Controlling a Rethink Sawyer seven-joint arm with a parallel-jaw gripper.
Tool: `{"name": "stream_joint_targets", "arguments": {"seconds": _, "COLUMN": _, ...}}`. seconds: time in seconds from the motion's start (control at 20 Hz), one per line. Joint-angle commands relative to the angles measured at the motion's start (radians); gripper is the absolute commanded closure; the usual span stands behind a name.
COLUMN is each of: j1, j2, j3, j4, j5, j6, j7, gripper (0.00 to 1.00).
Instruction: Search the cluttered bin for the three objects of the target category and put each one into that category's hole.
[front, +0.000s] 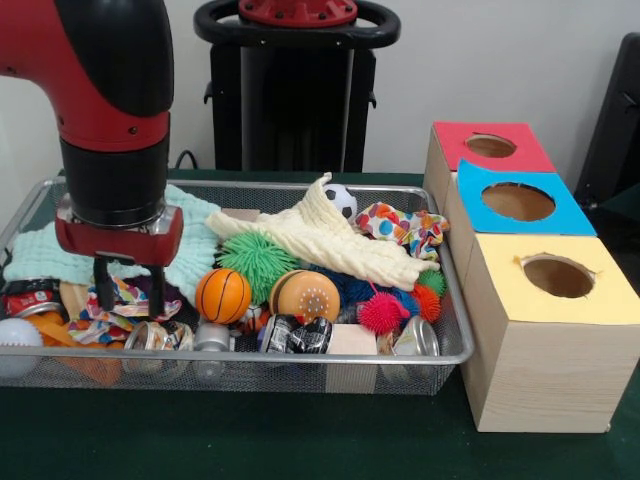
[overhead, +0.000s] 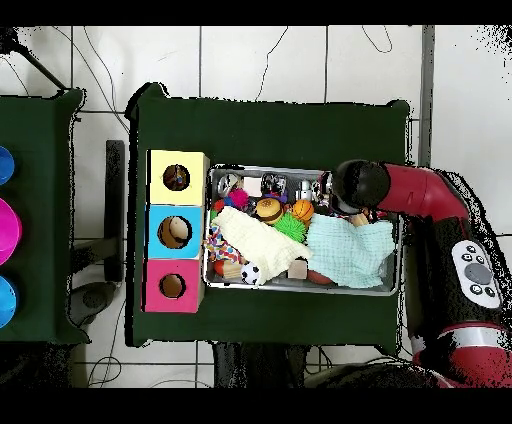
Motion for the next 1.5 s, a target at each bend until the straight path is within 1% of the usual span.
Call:
{"name": "stream_joint_targets", "arguments": {"seconds": 0.05, "j1": 0.005, "j2": -0.013, "j3": -0.017, "j4": 0.073, "j5": -0.066, "j6": -0.072, "j7": -0.021, "gripper": 1.0}}
{"name": "stream_joint_targets", "arguments": {"seconds": 0.15, "j1": 0.007, "j2": -0.018, "j3": -0.023, "j4": 0.085, "j5": -0.065, "j6": -0.084, "j7": -0.004, "gripper": 1.0}}
{"name": "stream_joint_targets", "arguments": {"seconds": 0.2, "j1": 0.012, "j2": -0.027, "j3": -0.025, "j4": 0.088, "j5": -0.073, "j6": -0.093, "j7": -0.011, "gripper": 1.0}}
{"name": "stream_joint_targets", "arguments": {"seconds": 0.35, "j1": 0.014, "j2": -0.035, "j3": -0.025, "j4": 0.106, "j5": -0.041, "j6": -0.051, "j7": -0.007, "gripper": 1.0}}
{"name": "stream_joint_targets", "arguments": {"seconds": 0.55, "j1": 0.017, "j2": -0.054, "j3": -0.031, "j4": 0.127, "j5": -0.03, "j6": -0.049, "j7": 0.0, "gripper": 1.0}}
{"name": "stream_joint_targets", "arguments": {"seconds": 0.75, "j1": 0.023, "j2": -0.055, "j3": -0.036, "j4": 0.132, "j5": -0.034, "j6": -0.067, "j7": 0.004, "gripper": 1.0}}
{"name": "stream_joint_targets", "arguments": {"seconds": 0.8, "j1": 0.024, "j2": -0.056, "j3": -0.035, "j4": 0.132, "j5": -0.037, "j6": -0.072, "j7": -0.004, "gripper": 0.0}}
{"name": "stream_joint_targets", "arguments": {"seconds": 0.95, "j1": 0.026, "j2": -0.053, "j3": -0.037, "j4": 0.127, "j5": -0.037, "j6": -0.088, "j7": 0.01, "gripper": 0.0}}
{"name": "stream_joint_targets", "arguments": {"seconds": 1.0, "j1": 0.026, "j2": -0.048, "j3": -0.032, "j4": 0.121, "j5": -0.037, "j6": -0.079, "j7": -0.002, "gripper": 0.0}}
{"name": "stream_joint_targets", "arguments": {"seconds": 1.1, "j1": 0.021, "j2": -0.036, "j3": -0.03, "j4": 0.122, "j5": -0.021, "j6": -0.06, "j7": 0.003, "gripper": 0.0}}
{"name": "stream_joint_targets", "arguments": {"seconds": 1.5, "j1": 0.021, "j2": -0.021, "j3": -0.053, "j4": 0.164, "j5": -0.042, "j6": -0.126, "j7": 0.036, "gripper": 0.0}}
